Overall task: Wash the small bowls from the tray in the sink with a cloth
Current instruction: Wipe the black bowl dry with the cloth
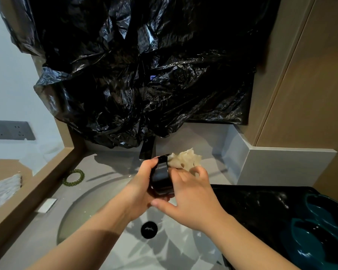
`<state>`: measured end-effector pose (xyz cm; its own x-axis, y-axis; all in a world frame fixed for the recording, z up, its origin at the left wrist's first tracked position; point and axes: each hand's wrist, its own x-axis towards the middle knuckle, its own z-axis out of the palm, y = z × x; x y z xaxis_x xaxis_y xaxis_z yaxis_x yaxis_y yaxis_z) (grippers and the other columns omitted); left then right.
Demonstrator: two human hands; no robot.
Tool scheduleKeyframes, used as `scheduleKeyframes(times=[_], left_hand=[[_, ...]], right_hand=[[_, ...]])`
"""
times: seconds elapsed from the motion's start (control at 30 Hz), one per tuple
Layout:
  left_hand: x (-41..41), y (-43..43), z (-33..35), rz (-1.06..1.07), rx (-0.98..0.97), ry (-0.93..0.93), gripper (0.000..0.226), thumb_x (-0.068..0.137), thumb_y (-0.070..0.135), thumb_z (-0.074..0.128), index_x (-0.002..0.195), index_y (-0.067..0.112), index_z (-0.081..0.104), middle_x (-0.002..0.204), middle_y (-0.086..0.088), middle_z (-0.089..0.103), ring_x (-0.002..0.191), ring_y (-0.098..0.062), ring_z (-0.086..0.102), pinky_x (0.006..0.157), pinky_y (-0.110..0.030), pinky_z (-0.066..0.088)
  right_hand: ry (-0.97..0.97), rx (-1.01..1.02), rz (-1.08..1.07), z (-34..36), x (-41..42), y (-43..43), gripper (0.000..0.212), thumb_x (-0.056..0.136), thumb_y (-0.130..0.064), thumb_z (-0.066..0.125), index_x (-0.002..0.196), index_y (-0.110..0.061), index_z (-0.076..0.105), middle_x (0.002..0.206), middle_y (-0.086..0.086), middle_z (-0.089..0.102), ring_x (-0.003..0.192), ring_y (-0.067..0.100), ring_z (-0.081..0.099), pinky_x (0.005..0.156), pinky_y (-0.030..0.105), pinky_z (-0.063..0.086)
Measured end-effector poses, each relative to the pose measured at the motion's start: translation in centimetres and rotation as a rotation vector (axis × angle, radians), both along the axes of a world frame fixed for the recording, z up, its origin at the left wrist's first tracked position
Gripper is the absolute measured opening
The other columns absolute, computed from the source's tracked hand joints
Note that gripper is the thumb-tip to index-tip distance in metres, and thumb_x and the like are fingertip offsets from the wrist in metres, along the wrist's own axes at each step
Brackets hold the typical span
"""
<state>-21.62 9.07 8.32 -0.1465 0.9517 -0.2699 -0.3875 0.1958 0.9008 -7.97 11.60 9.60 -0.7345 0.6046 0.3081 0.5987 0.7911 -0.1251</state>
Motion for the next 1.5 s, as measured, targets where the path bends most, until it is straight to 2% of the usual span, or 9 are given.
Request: scheduleKeyframes(times=[0.1, 0.3, 0.53, 0.67, 0.9, 1.03, 1.17, 1.3, 1.5], left_hand=[[0.2, 0.2, -0.4, 0.075, 0.005, 0.038, 0.049, 0.093, 0.046, 0.038, 0.119, 0.011, 0.061, 0.097, -0.016, 0.07, 0.081, -0.027, 0.066, 0.063, -0.033, 0.052], [0.3, 0.1, -0.4, 0.058, -0.081, -0.11, 0.059, 0.088, 0.056, 0.036, 0.078, 0.007, 0.067, 0.072, -0.012, 0.067, 0.069, -0.023, 0.062, 0.06, -0.031, 0.048], [0.3, 0.0, -0.4, 0.053, -0.04, -0.108, 0.055, 0.087, 0.054, 0.039, 0.09, 0.009, 0.07, 0.087, -0.013, 0.069, 0.078, -0.025, 0.065, 0.07, -0.035, 0.05], [0.2, 0.4, 0.1, 0.106, -0.03, 0.05, 0.051, 0.088, 0.053, 0.04, 0.085, 0.012, 0.07, 0.077, -0.011, 0.069, 0.072, -0.024, 0.064, 0.064, -0.034, 0.049], [0.6, 0.9, 0.5, 0.238, 0.192, 0.436, 0.025, 0.075, 0.039, 0.044, 0.092, 0.043, 0.061, 0.095, -0.01, 0.063, 0.084, -0.03, 0.062, 0.072, -0.048, 0.053], [0.5, 0.7, 0.6, 0.228, 0.334, 0.6, 0.03, 0.066, 0.044, 0.048, 0.092, 0.059, 0.052, 0.096, -0.004, 0.059, 0.087, -0.02, 0.058, 0.079, -0.034, 0.049], [0.6, 1.1, 0.1, 0.211, 0.251, 0.657, 0.017, 0.079, 0.044, 0.051, 0.094, 0.052, 0.048, 0.089, -0.005, 0.059, 0.076, -0.018, 0.058, 0.064, -0.034, 0.052], [0.8, 1.5, 0.2, 0.202, 0.117, 0.534, 0.011, 0.098, 0.03, 0.041, 0.104, 0.033, 0.049, 0.073, 0.0, 0.056, 0.062, -0.012, 0.055, 0.045, -0.019, 0.043], [0.4, 1.5, 1.4, 0.09, 0.276, 0.541, 0.022, 0.095, 0.026, 0.051, 0.113, 0.036, 0.047, 0.09, -0.004, 0.057, 0.068, -0.005, 0.058, 0.053, -0.014, 0.046]], right_hand=[[0.023, -0.109, -0.018, 0.3, -0.1, -0.2, 0.048, 0.081, -0.064, 0.047, 0.105, -0.023, 0.049, 0.101, -0.007, 0.055, 0.095, 0.015, 0.041, 0.09, 0.03, 0.027], [0.622, -0.876, 0.132, -0.2, -0.3, -0.3, 0.051, 0.057, -0.058, 0.056, 0.098, -0.027, 0.057, 0.099, 0.006, 0.06, 0.1, 0.019, 0.055, 0.086, 0.038, 0.048], [0.111, -0.231, -0.009, 1.2, -0.1, -0.2, 0.054, 0.087, -0.063, 0.038, 0.127, -0.027, 0.038, 0.127, -0.007, 0.052, 0.125, 0.007, 0.025, 0.113, 0.027, -0.003], [0.069, -0.095, -0.041, 0.8, -0.6, -0.7, 0.058, 0.082, -0.071, 0.037, 0.111, -0.022, 0.047, 0.108, -0.007, 0.056, 0.104, 0.011, 0.041, 0.104, 0.028, 0.02], [1.138, -1.561, 0.052, 1.4, -0.7, 0.8, 0.04, 0.077, -0.04, 0.058, 0.101, -0.01, 0.07, 0.097, 0.011, 0.068, 0.091, 0.024, 0.063, 0.089, 0.037, 0.048], [1.476, -1.86, -0.032, 1.8, -0.4, 1.8, 0.038, 0.084, -0.036, 0.05, 0.096, -0.005, 0.07, 0.076, 0.009, 0.061, 0.058, 0.021, 0.059, 0.064, 0.03, 0.047], [1.332, -1.756, -0.107, 1.5, -0.6, 0.9, 0.018, 0.091, -0.026, 0.045, 0.087, -0.018, 0.061, 0.066, 0.003, 0.054, 0.049, 0.016, 0.051, 0.046, 0.023, 0.041], [1.116, -1.296, -0.041, 0.4, -0.9, -0.3, 0.019, 0.096, -0.013, 0.046, 0.101, -0.027, 0.058, 0.101, 0.001, 0.065, 0.091, 0.012, 0.063, 0.075, 0.028, 0.054], [1.156, -1.196, 0.004, 2.1, -0.1, 0.2, 0.025, 0.097, -0.017, 0.045, 0.098, -0.033, 0.065, 0.095, -0.002, 0.069, 0.086, 0.008, 0.066, 0.074, 0.021, 0.054]])
